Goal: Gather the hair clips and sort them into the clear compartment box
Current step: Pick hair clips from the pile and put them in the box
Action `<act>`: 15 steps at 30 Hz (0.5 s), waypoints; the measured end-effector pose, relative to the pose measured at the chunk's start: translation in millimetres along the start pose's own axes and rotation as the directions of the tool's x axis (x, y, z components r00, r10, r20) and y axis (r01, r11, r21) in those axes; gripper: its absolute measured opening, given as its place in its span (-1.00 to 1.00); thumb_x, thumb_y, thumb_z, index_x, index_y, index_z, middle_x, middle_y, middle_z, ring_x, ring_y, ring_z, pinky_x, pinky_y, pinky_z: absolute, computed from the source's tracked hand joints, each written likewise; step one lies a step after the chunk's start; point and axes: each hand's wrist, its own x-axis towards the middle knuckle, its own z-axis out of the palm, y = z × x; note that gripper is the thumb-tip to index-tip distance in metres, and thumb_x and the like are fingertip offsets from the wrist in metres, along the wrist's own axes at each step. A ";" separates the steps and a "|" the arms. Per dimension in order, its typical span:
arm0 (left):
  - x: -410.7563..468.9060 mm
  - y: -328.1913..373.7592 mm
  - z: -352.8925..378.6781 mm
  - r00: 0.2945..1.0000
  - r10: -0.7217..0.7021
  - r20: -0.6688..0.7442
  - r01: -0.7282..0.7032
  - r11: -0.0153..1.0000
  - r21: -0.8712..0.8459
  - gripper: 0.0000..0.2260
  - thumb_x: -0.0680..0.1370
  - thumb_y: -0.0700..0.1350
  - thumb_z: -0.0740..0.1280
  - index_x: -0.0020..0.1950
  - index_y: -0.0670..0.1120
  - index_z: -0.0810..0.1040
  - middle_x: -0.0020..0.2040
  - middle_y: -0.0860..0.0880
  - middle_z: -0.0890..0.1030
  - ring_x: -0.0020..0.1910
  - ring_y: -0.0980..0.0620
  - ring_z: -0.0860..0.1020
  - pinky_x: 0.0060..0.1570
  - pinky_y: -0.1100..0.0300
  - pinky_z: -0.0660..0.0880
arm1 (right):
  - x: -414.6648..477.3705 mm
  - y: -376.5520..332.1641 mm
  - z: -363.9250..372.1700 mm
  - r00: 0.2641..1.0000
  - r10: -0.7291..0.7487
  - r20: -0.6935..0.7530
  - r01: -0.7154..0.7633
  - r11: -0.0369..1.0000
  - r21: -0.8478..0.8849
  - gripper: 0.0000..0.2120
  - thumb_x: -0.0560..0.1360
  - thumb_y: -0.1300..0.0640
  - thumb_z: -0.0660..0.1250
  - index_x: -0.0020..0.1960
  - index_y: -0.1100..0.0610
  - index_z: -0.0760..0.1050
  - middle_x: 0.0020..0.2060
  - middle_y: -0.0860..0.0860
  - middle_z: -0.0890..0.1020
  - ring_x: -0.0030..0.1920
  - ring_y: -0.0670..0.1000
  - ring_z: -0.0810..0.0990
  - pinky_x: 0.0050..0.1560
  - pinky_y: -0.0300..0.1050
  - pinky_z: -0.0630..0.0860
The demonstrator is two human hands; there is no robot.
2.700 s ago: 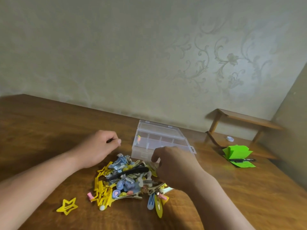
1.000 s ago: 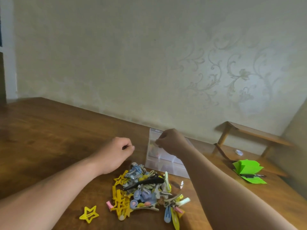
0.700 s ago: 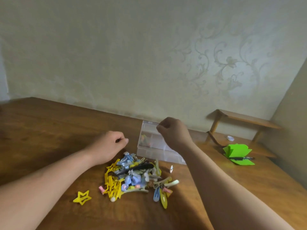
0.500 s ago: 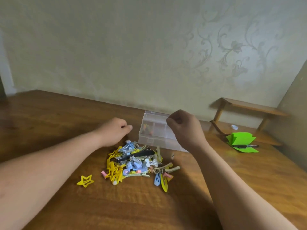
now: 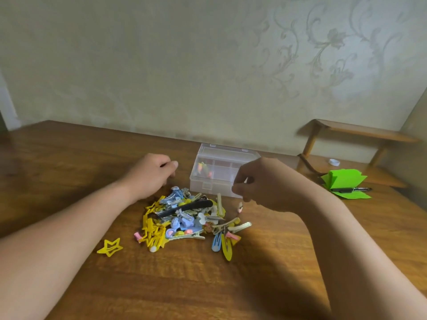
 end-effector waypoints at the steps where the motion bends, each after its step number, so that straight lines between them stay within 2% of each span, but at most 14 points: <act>1: 0.2 -0.3 -0.4 1.000 -0.003 -0.001 0.003 1.000 -0.005 -0.64 0.73 0.08 0.27 -0.16 -0.04 0.67 -0.30 -0.05 0.66 -0.25 -0.05 0.61 -0.19 0.08 0.47 | -0.7 -1.5 0.4 1.000 0.005 0.019 -0.005 1.000 -0.017 -0.89 0.64 -0.04 0.39 0.05 -0.07 0.69 -0.16 -0.16 0.70 -0.19 -0.17 0.64 -0.05 -0.09 0.67; 3: 0.8 -1.1 -1.0 1.000 -0.005 0.000 0.005 1.000 -0.016 -0.64 0.73 0.08 0.27 -0.15 -0.03 0.67 -0.30 -0.06 0.67 -0.24 -0.05 0.62 -0.16 0.07 0.50 | -0.1 -4.9 4.0 1.000 0.002 0.020 0.000 0.995 -0.098 -0.87 0.63 -0.06 0.38 0.06 -0.08 0.70 -0.11 -0.20 0.65 -0.11 -0.15 0.62 0.00 -0.08 0.66; 6: 0.6 -1.1 -1.4 1.000 0.004 0.007 -0.004 1.000 -0.028 -0.64 0.73 0.08 0.27 -0.15 -0.03 0.67 -0.30 -0.05 0.67 -0.23 -0.06 0.63 -0.12 0.03 0.53 | 2.0 -11.2 13.1 1.000 0.002 0.020 0.001 0.983 -0.185 -0.85 0.62 -0.07 0.37 0.03 -0.09 0.71 -0.09 -0.18 0.67 -0.10 -0.14 0.62 -0.08 -0.14 0.63; 8: 0.8 -1.5 -1.7 1.000 0.000 0.007 0.000 0.999 -0.036 -0.65 0.73 0.08 0.26 -0.15 -0.03 0.67 -0.29 -0.06 0.67 -0.22 -0.08 0.64 -0.11 0.03 0.54 | 2.3 -15.1 19.4 0.998 0.019 0.061 -0.009 0.986 -0.169 -0.84 0.61 -0.07 0.38 0.01 -0.07 0.71 -0.12 -0.16 0.68 -0.14 -0.16 0.62 -0.16 -0.22 0.60; 12: 1.0 -2.1 -1.5 1.000 -0.013 0.010 0.014 0.998 -0.062 -0.64 0.73 0.09 0.26 -0.14 -0.03 0.67 -0.29 -0.05 0.67 -0.24 -0.06 0.62 -0.13 0.04 0.54 | -0.4 -18.7 19.3 0.988 0.015 0.156 0.004 0.993 -0.117 -0.84 0.64 -0.01 0.35 0.12 -0.05 0.69 -0.08 -0.22 0.60 -0.08 -0.18 0.61 -0.11 -0.31 0.56; 15: 0.5 -2.2 -1.5 1.000 -0.015 0.005 0.015 0.997 -0.078 -0.64 0.73 0.08 0.27 -0.15 -0.04 0.67 -0.32 -0.02 0.65 -0.26 -0.03 0.61 -0.12 0.04 0.54 | -1.7 -17.2 13.0 0.966 0.036 0.256 -0.005 0.993 -0.119 -0.87 0.62 0.03 0.41 0.15 -0.07 0.65 -0.09 -0.22 0.59 -0.09 -0.16 0.61 -0.12 -0.26 0.60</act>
